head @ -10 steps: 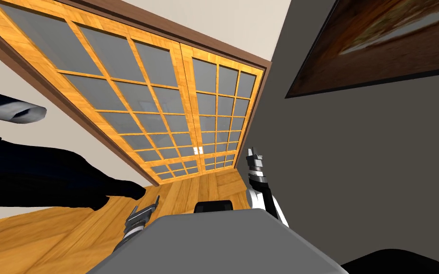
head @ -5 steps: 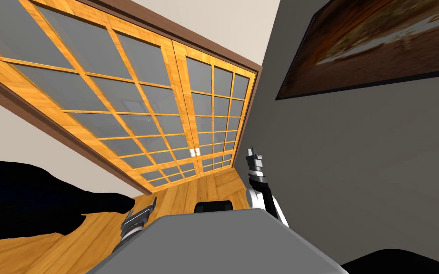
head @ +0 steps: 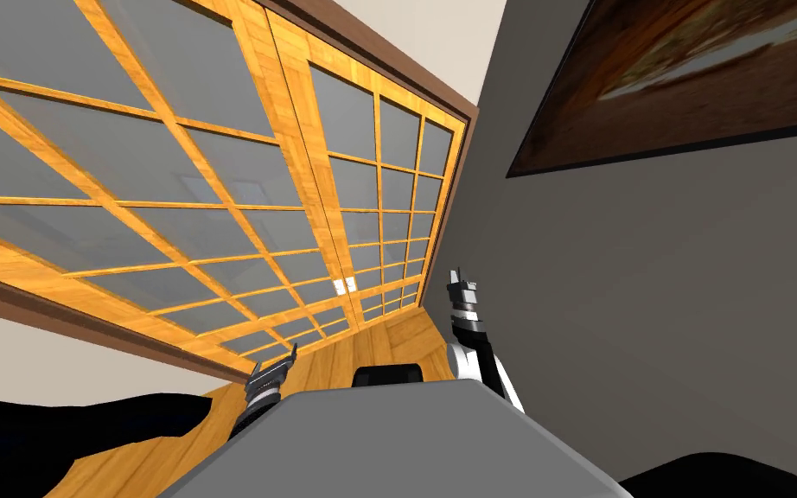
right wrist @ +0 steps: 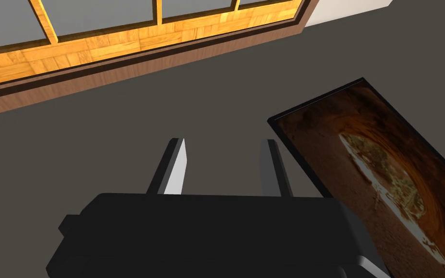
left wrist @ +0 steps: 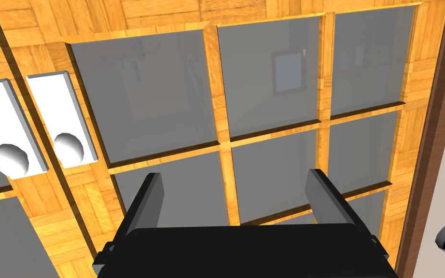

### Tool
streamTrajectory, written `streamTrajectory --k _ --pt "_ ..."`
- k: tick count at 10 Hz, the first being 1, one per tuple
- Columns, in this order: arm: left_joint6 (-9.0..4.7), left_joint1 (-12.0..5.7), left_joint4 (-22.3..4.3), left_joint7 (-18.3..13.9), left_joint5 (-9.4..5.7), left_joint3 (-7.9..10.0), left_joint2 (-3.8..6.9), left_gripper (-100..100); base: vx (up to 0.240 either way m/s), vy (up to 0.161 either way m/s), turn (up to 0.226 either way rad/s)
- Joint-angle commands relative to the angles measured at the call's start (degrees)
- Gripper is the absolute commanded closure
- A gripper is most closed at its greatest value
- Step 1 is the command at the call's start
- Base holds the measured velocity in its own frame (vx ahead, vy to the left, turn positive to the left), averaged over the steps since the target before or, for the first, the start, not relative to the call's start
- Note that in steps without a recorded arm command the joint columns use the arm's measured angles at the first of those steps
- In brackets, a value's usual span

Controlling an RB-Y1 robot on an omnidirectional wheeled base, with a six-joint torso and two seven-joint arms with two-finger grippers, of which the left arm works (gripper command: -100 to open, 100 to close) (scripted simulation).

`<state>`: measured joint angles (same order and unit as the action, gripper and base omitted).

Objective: Pull the door open

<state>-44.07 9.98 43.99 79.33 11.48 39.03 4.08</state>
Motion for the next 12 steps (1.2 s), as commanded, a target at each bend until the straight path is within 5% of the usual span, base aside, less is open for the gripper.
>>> streamTrajectory --k 1,4,11,12 --pt "-0.49 -1.60 -0.3 0.3 0.00 -0.28 -0.63 -100 0.186 0.027 -0.122" --pt "-0.57 -2.76 -0.1 0.4 0.10 -0.68 -1.07 -100 0.124 0.043 -0.069" --pt "-1.10 -9.36 1.3 0.7 0.86 -3.43 -3.37 -100 0.180 0.040 -0.118" --pt "-0.49 -8.18 2.2 0.6 0.90 -3.33 -3.58 -100 0.072 0.013 -0.015"
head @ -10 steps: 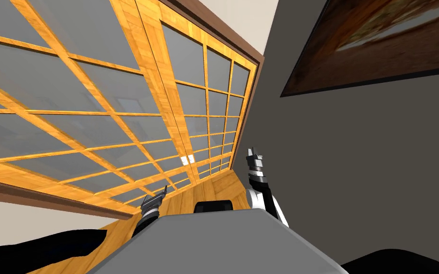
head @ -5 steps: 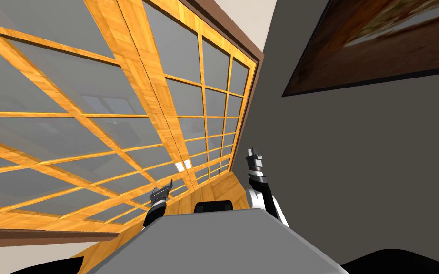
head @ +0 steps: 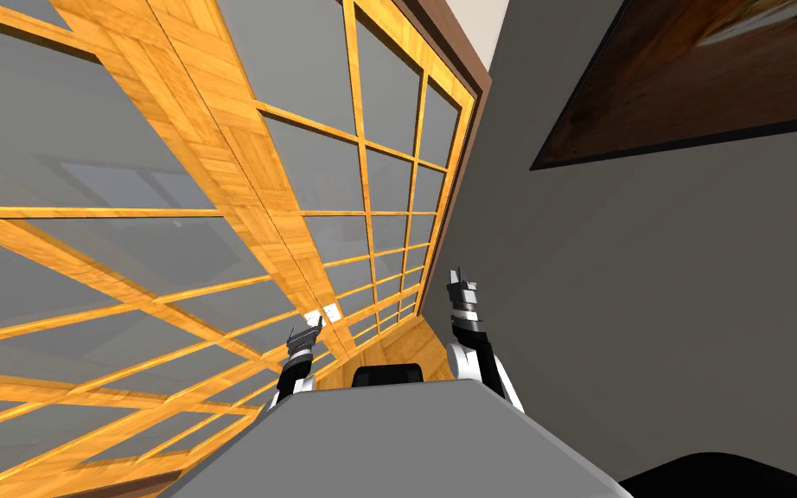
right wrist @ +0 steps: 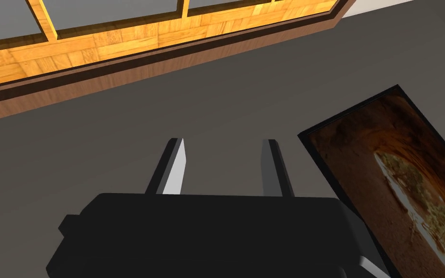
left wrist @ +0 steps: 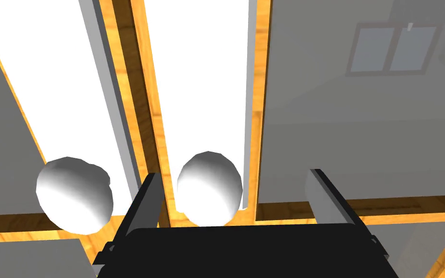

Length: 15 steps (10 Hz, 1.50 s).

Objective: Pull the door open

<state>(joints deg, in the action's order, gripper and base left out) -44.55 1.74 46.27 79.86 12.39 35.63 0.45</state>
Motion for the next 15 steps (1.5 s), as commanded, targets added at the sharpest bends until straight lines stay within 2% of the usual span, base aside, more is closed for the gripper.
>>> streamTrajectory --k 1,6,7,11,12,15 --pt "-0.01 0.06 -0.1 0.0 -0.02 0.07 0.05 100 -0.012 -0.006 -0.004" --pt "-0.01 0.06 -0.1 0.0 -0.02 0.07 0.05 100 -0.009 -0.008 -0.006" --pt "0.06 1.11 -0.9 -1.2 0.04 0.47 0.23 100 -0.096 -0.013 0.021" --pt "0.08 2.39 -1.7 -2.6 -0.07 1.25 0.74 100 -0.146 -0.061 0.055" --pt "0.03 3.22 -2.3 -4.2 -0.09 1.84 1.17 100 -0.157 -0.038 0.099" --pt "0.00 3.46 -2.6 -4.9 -0.08 2.04 1.33 100 -0.084 -0.005 0.005"
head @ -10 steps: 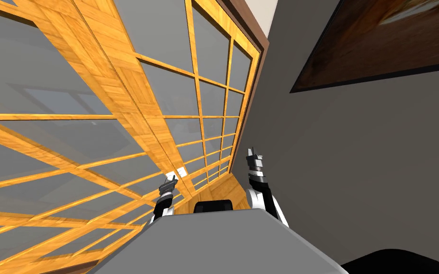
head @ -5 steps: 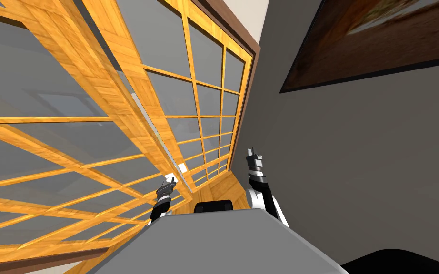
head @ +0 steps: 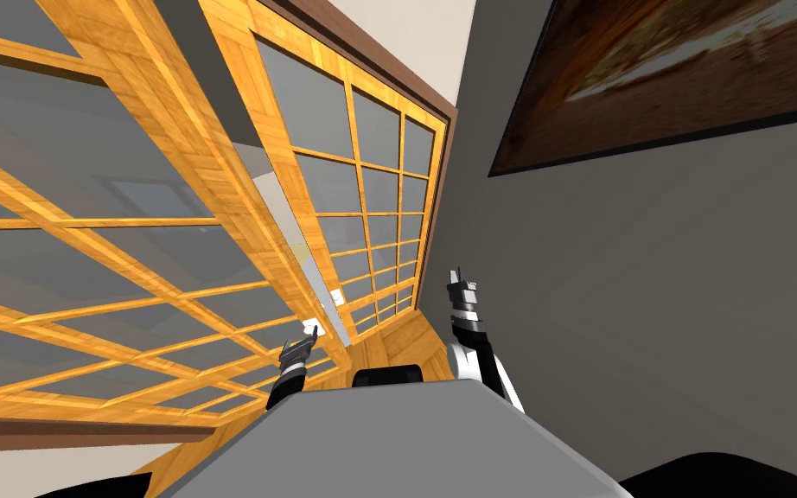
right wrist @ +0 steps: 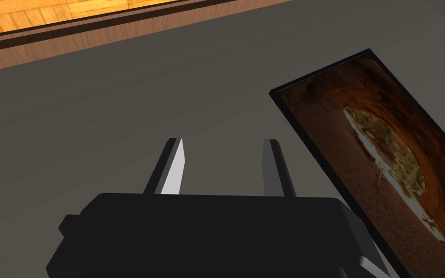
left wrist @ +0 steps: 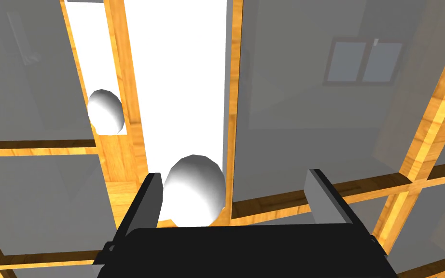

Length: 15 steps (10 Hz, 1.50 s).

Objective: Pull the door open

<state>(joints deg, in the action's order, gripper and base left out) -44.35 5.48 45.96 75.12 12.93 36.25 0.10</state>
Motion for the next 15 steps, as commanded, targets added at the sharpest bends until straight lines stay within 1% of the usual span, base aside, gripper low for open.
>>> streamTrajectory --k 1,2,3,5,8,9,13,14,15 --pt "-0.20 -0.29 -2.3 -0.2 -0.62 1.42 1.67 100 -0.021 -0.002 0.032" --pt "-0.20 -0.29 -2.3 -0.2 -0.62 1.42 1.67 100 -0.001 -0.004 -0.019" --pt "-0.29 0.43 -3.0 -2.2 -0.60 2.01 2.14 100 -0.082 -0.027 0.038" --pt "-0.29 0.43 -3.0 -2.2 -0.60 2.01 2.14 100 -0.070 -0.019 0.014" --pt "-0.29 0.43 -3.0 -2.2 -0.60 2.01 2.14 100 -0.008 -0.008 0.011" --pt "-0.36 0.91 -3.5 -3.6 -0.58 2.40 2.46 100 -0.050 0.013 0.011" --pt "-0.36 0.91 -3.1 -3.6 -0.58 2.40 2.46 100 -0.033 -0.011 0.009" --pt "-0.39 1.15 -3.7 -4.3 -0.58 2.60 2.62 100 -0.028 -0.008 0.013" --pt "-0.39 1.15 -3.7 -4.3 -0.58 2.60 2.62 100 -0.031 0.001 0.002"
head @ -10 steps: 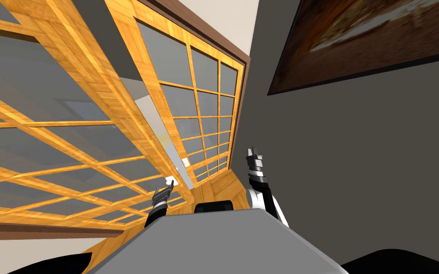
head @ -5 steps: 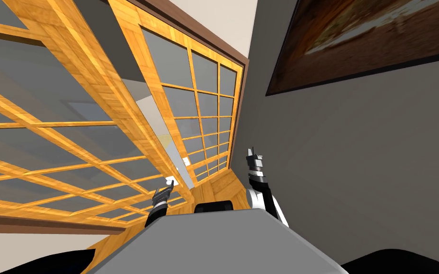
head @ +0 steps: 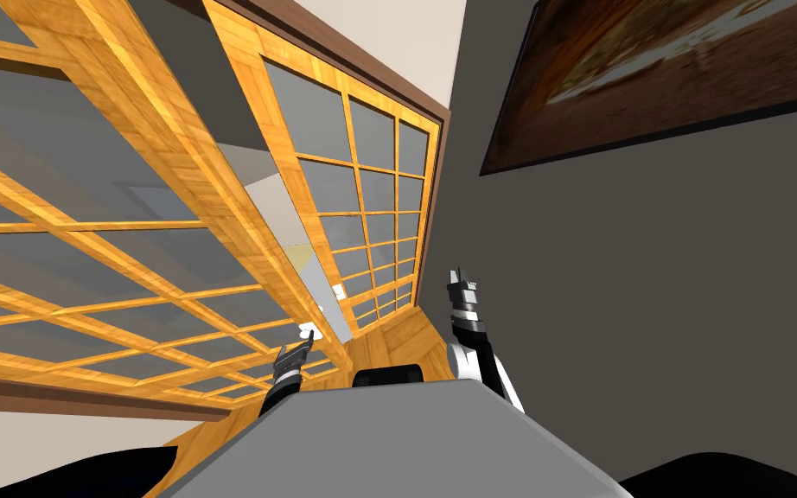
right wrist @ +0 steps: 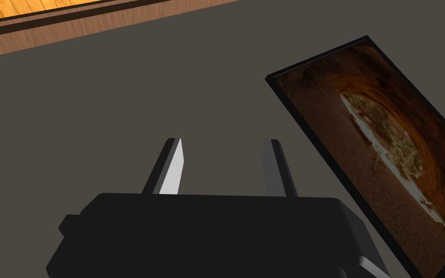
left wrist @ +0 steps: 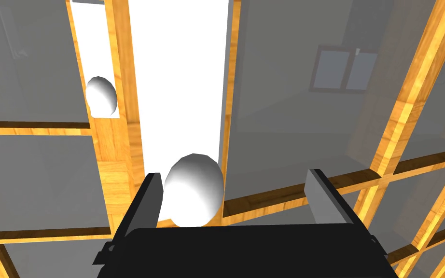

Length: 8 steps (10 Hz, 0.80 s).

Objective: Pull the door open

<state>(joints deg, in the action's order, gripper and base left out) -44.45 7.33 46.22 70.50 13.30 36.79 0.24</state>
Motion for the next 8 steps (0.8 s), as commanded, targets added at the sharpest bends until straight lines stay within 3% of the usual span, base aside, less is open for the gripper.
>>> streamTrajectory --k 1,2,8 --pt "-0.29 -0.69 -2.9 0.3 -0.95 2.06 2.48 100 -0.028 -0.007 0.000" --pt "-0.29 -0.69 -4.0 0.3 -0.95 2.06 2.48 100 0.012 0.000 0.019" --pt "-0.35 -0.52 -4.3 -0.5 -0.92 2.25 2.64 100 -0.008 -0.002 0.001"
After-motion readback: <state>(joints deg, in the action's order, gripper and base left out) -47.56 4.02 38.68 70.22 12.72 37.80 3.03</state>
